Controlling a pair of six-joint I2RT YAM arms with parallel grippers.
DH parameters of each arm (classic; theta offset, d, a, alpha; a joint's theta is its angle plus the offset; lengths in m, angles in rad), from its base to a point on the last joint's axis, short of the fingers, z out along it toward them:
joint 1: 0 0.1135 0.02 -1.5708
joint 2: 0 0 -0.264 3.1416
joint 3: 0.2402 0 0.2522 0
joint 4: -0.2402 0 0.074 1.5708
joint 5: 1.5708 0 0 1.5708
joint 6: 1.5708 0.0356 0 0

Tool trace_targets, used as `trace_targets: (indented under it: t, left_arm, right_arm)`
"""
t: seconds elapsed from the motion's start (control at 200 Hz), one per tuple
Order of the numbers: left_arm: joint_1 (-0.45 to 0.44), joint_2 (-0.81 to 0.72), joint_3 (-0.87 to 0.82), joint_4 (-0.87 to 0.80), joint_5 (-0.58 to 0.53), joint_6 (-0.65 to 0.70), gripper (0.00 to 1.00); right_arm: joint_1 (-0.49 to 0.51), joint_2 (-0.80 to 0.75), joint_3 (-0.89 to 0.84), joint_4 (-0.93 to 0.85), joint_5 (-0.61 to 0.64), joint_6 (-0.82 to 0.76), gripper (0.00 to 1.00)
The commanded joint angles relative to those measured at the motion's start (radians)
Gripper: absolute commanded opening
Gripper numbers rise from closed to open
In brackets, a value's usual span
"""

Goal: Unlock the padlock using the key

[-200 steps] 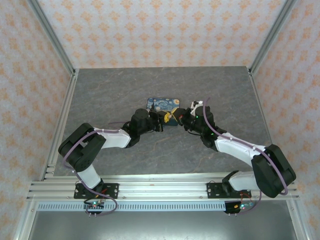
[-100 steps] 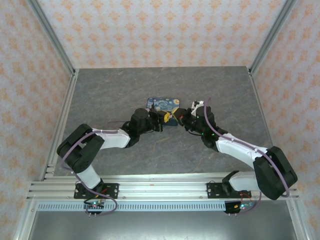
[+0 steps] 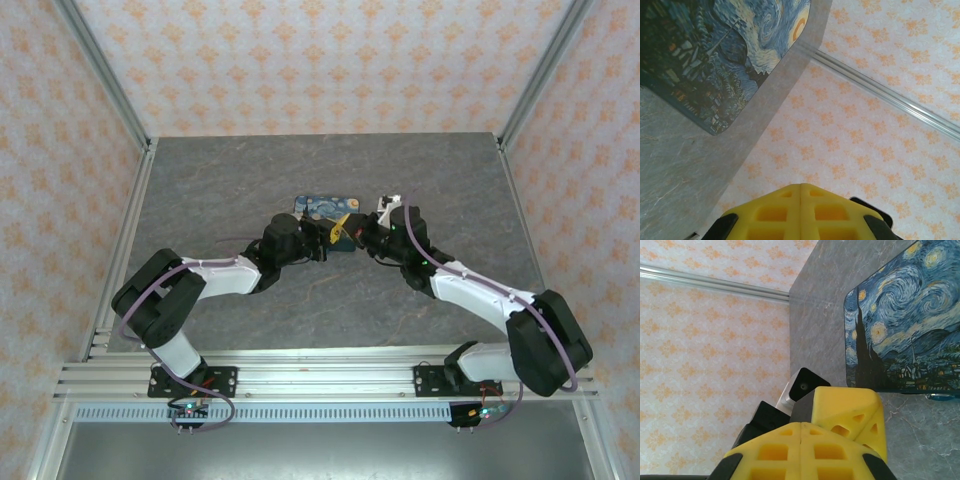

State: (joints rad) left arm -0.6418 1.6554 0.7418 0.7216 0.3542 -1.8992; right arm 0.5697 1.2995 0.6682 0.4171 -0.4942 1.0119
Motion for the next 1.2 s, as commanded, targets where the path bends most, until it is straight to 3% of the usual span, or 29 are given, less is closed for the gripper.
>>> trace_targets:
  t: [0.0, 0.16, 0.195, 0.31, 0.425, 0.56, 0.771, 0.966, 1.196]
  left_arm:
    - [-0.01, -0.025, 0.021, -0.028, -0.014, 0.031, 0.0]
    - [-0.009, -0.021, 0.019, -0.013, -0.026, 0.066, 0.0]
    - [-0.007, -0.019, 0.021, -0.011, -0.027, 0.086, 0.0]
    - [0.015, -0.023, 0.033, -0.009, -0.028, 0.202, 0.0]
    - [0.045, -0.025, 0.057, 0.014, 0.0, 0.338, 0.0]
    - [0.065, -0.048, 0.111, -0.004, 0.038, 0.523, 0.0]
    - [0.07, -0.085, 0.197, -0.117, 0.05, 0.764, 0.0]
    - [0.067, -0.071, 0.259, -0.208, 0.077, 0.761, 0.0]
    - [0.057, -0.069, 0.257, -0.219, 0.091, 0.723, 0.0]
  right_arm:
    - [0.006, 0.0, 0.037, 0.021, -0.035, -0.022, 0.0]
    - [0.006, -0.045, 0.009, 0.018, -0.044, -0.028, 0.0]
    - [0.006, -0.072, -0.006, 0.001, -0.04, -0.034, 0.07]
    - [0.006, -0.195, -0.08, -0.079, 0.018, -0.048, 0.43]
    - [-0.012, -0.322, -0.174, -0.136, 0.078, -0.024, 0.49]
    - [-0.043, -0.387, -0.242, -0.092, 0.121, 0.077, 0.49]
    - [-0.038, -0.294, -0.174, 0.051, 0.107, 0.16, 0.48]
    - [-0.034, -0.185, -0.049, 0.039, 0.049, 0.065, 0.31]
    - [-0.028, -0.09, 0.007, 0.072, 0.006, 0.021, 0.23]
